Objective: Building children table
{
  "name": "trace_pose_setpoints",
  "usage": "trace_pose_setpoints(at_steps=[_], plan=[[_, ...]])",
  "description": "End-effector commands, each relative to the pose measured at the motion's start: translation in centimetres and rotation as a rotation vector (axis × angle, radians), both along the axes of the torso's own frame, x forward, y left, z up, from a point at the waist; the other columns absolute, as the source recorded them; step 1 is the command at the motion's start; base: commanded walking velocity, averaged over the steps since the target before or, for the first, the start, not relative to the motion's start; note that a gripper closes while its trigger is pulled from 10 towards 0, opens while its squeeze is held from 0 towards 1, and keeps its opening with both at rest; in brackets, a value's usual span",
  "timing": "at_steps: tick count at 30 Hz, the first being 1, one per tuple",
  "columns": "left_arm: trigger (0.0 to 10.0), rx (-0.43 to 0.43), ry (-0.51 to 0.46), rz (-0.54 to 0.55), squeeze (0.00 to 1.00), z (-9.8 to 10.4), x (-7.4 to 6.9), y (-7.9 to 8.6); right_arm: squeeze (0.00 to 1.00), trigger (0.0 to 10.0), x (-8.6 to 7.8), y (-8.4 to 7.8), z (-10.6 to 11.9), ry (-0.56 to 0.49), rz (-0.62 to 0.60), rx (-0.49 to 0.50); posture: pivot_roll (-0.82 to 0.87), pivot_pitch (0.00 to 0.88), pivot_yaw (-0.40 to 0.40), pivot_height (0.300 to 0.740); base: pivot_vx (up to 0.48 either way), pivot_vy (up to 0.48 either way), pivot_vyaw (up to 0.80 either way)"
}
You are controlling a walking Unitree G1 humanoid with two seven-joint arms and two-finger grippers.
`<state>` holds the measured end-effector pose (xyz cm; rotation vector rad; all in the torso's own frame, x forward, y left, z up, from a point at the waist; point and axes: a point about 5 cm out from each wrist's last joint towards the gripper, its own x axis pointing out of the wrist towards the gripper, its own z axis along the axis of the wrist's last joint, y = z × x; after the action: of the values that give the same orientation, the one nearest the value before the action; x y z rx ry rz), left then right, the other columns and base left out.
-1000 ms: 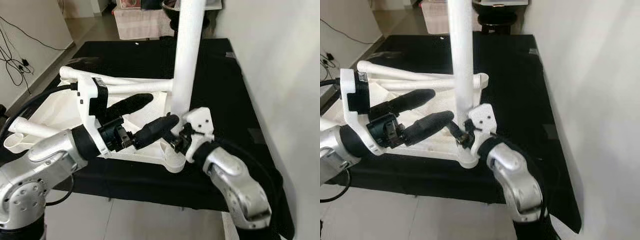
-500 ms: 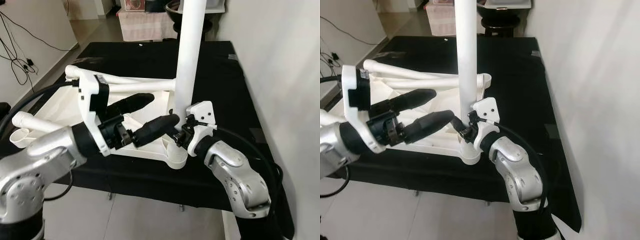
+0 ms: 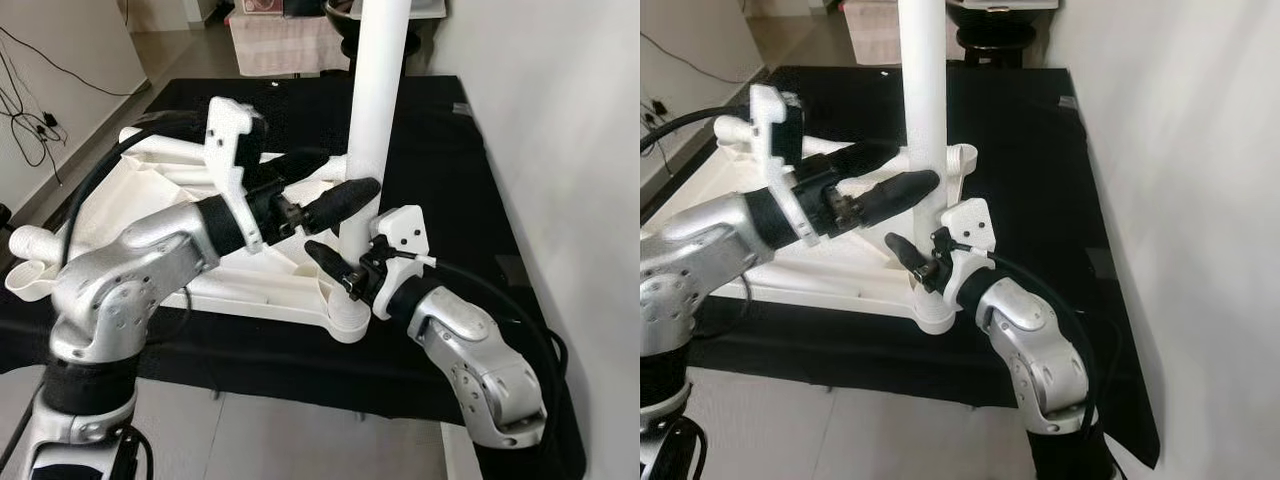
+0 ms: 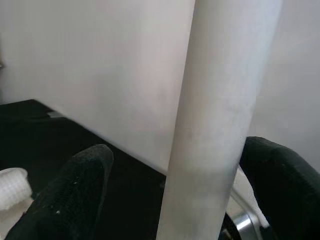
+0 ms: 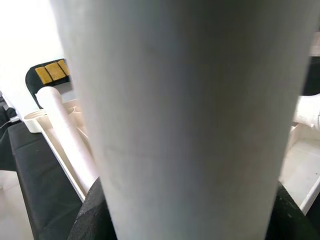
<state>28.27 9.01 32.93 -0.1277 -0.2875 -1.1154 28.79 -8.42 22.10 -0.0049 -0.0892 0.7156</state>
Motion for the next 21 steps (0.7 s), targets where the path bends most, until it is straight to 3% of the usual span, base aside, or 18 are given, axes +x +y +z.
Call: trace_pose_setpoints(at_steps=[1, 2, 3, 6, 12, 13, 14, 15, 17, 18, 20, 21], plan=[[10.0, 0.01, -0.012, -0.004, 0.0, -0.1, 0.1, -0.2, 0.0, 10.0, -0.8, 1.9, -0.9, 0.085, 0.138, 0.072, 0.02, 0.15, 0.054, 0.74, 0.0, 0.0, 0.0], [10.0, 0.01, -0.012, -0.004, 0.0, -0.1, 0.1, -0.2, 0.0, 10.0, -0.8, 1.9, -0.9, 0.085, 0.138, 0.072, 0.02, 0.15, 0.054, 0.74, 0.0, 0.0, 0.0], [10.0, 0.037, -0.006, -0.1, 0.0, 0.1, 0.4, -2.3, 0.0, 10.0, -1.6, 2.5, -0.9, 0.066, 0.191, 0.058, 0.02, 0.152, 0.066, 0.74, 0.0, 0.0, 0.0], [10.0, 0.073, -0.021, -0.176, 0.0, 0.3, 0.5, -4.0, 0.0, 10.0, -2.3, 3.1, -0.9, 0.051, 0.241, 0.041, 0.02, 0.154, 0.072, 0.74, 0.0, 0.0, 0.0], [10.0, 0.133, -0.06, -0.187, 0.0, 0.3, 0.9, -5.0, 0.0, 10.0, -2.7, 3.3, -1.0, 0.046, 0.269, 0.023, 0.02, 0.153, 0.075, 0.74, 0.0, 0.0, 0.0], [10.0, 0.166, -0.087, -0.17, 0.0, 0.4, 1.6, -5.6, 0.0, 10.0, -2.7, 3.4, -1.1, 0.044, 0.272, 0.018, 0.03, 0.151, 0.075, 0.74, 0.0, 0.0, 0.0], [5.2, 0.176, -0.098, -0.164, 0.0, 0.5, 1.8, -5.8, 0.0, 10.0, -2.7, 3.4, -1.1, 0.043, 0.271, 0.017, 0.03, 0.151, 0.076, 0.74, 0.0, 0.0, 0.0], [1.7, 0.187, -0.106, -0.152, 0.0, 0.6, 2.2, -6.1, 0.0, 10.0, -2.7, 3.4, -1.1, 0.042, 0.271, 0.016, 0.03, 0.151, 0.076, 0.74, 0.0, 0.0, 0.0], [1.3, 0.195, -0.114, -0.147, 0.0, 0.6, 2.4, -6.3, 0.0, 10.0, -2.7, 3.4, -1.1, 0.04, 0.27, 0.017, 0.03, 0.15, 0.078, 0.74, 0.0, 0.0, 0.0], [5.3, 0.197, -0.118, -0.145, 0.0, 0.6, 2.5, -6.4, 0.0, 10.0, -2.7, 3.4, -1.1, 0.036, 0.268, 0.021, 0.03, 0.149, 0.078, 0.74, 0.0, 0.0, 0.0], [5.3, 0.197, -0.118, -0.145, 0.0, 0.6, 2.5, -6.4, 0.0, 10.0, -2.7, 3.4, -1.1, 0.036, 0.268, 0.021, 0.03, 0.149, 0.078, 0.74, 0.0, 0.0, 0.0], [6.1, 0.197, -0.122, -0.145, 0.0, 0.6, 2.6, -6.4, 0.0, 10.0, -2.7, 3.4, -1.1, 0.032, 0.265, 0.024, 0.03, 0.148, 0.078, 0.74, 0.0, 0.0, 0.0]])
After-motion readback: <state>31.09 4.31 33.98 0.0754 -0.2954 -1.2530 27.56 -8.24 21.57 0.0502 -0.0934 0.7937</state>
